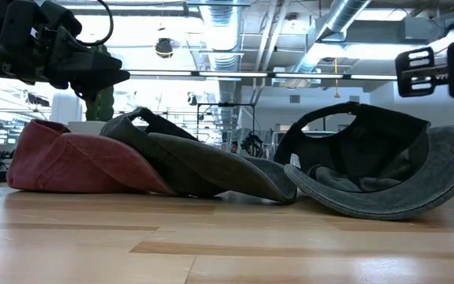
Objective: Pick & Place hat
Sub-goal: Put the right black cap into the transparent bin
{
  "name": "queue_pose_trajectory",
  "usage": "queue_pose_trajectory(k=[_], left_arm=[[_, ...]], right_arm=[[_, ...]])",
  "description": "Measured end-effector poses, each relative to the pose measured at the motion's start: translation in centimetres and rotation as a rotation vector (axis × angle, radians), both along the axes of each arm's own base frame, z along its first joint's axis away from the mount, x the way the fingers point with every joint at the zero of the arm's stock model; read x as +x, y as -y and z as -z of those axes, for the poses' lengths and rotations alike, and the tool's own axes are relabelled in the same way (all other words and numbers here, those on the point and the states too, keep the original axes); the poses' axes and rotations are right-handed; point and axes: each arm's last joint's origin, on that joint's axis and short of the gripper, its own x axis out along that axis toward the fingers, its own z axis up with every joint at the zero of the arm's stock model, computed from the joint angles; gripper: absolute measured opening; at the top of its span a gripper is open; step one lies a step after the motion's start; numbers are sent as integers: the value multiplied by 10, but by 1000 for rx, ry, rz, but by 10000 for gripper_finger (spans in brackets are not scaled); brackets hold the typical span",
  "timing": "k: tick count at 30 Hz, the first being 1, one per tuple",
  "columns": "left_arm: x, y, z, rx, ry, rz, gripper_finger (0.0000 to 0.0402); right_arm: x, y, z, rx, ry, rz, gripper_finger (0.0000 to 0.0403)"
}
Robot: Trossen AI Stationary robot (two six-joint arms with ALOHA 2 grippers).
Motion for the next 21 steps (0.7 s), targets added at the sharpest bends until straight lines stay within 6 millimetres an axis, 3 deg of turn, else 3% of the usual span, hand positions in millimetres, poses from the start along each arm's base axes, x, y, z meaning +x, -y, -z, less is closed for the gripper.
queue_pose_trajectory(k=[12, 21], left_arm=[[0, 0, 0, 0, 0, 0, 166], [0, 0, 0, 3, 0, 0, 166]], right_arm=[[4, 2, 9, -56, -34, 57, 5], [4, 2, 9, -63, -31, 53, 71]])
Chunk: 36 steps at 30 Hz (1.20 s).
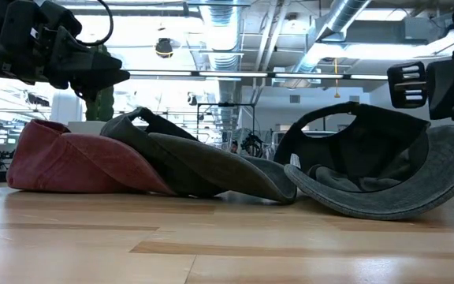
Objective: Pick & Place hat
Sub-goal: Put the right black cap into the transparent bin
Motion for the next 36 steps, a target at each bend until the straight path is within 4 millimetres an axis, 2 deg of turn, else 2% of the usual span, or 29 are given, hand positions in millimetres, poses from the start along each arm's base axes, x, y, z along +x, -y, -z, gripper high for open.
queue_pose_trajectory(k=[10, 27, 31, 36], left_arm=[[0, 0, 0, 0, 0, 0, 166], [0, 0, 0, 0, 0, 0, 166], [0, 0, 0, 0, 0, 0, 166], [0, 0, 0, 0, 0, 0, 166]], right_arm=[[-2, 2, 4, -98, -10, -6, 112], [-3, 3, 6, -158, -8, -14, 113], [-2, 5, 6, -160, -12, -3, 102], [-2, 7, 9, -177, -38, 2, 59]])
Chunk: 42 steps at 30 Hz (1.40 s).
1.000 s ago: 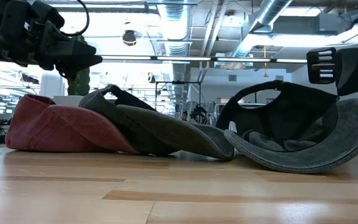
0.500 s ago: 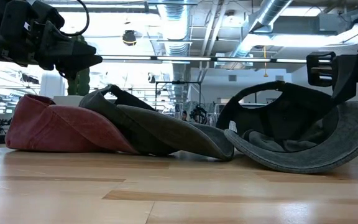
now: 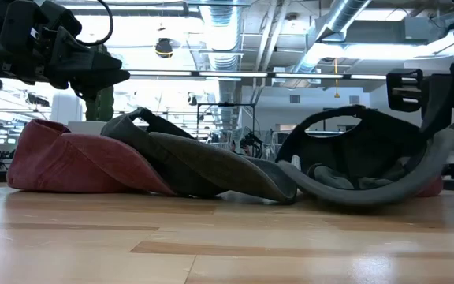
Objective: Pick & Place hat
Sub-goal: Put the right black cap into the transparent bin
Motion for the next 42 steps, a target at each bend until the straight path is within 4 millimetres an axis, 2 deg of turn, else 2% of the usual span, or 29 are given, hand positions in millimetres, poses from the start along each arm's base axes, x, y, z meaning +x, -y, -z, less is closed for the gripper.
queue_pose_trajectory(k=[4, 11, 17, 31, 42], left_arm=[[0, 0, 0, 0, 0, 0, 166], [0, 0, 0, -1, 0, 0, 166], [0, 0, 0, -3, 0, 0, 166], [0, 0, -1, -5, 8, 0, 166], [0, 0, -8, -21, 81, 0, 166]], right_arm=[[-1, 0, 1, -8, -12, -1, 12], [0, 0, 0, -20, 2, -14, 6], [5, -3, -9, -22, 96, -23, 4], [34, -16, -71, 5, 293, -35, 2], [54, 2, -101, 160, 337, 142, 1]])
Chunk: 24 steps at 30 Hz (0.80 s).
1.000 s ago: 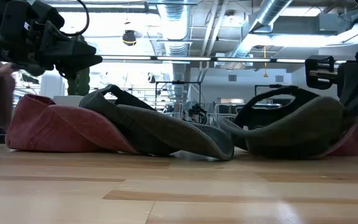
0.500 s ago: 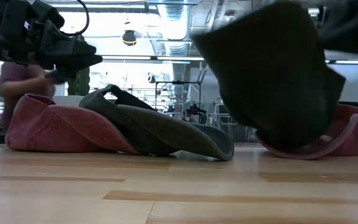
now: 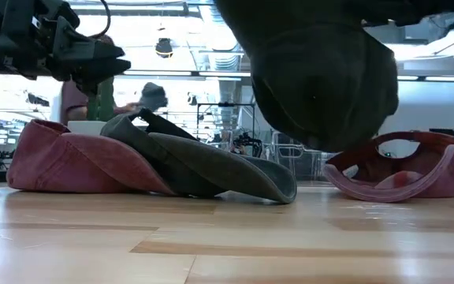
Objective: Pick & Place hat
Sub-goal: Put the right black cap into the transparent bin
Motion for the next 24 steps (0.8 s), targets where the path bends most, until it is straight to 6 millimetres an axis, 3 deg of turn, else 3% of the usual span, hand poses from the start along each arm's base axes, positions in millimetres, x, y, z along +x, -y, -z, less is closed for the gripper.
queue_pose_trajectory(k=[8, 24], left_arm=[[0, 0, -4, -8, 37, 0, 166], [2, 1, -13, 9, 91, 2, 166]], right_arm=[[6, 16, -2, 96, -12, 93, 1], [14, 36, -4, 234, -21, 92, 1]])
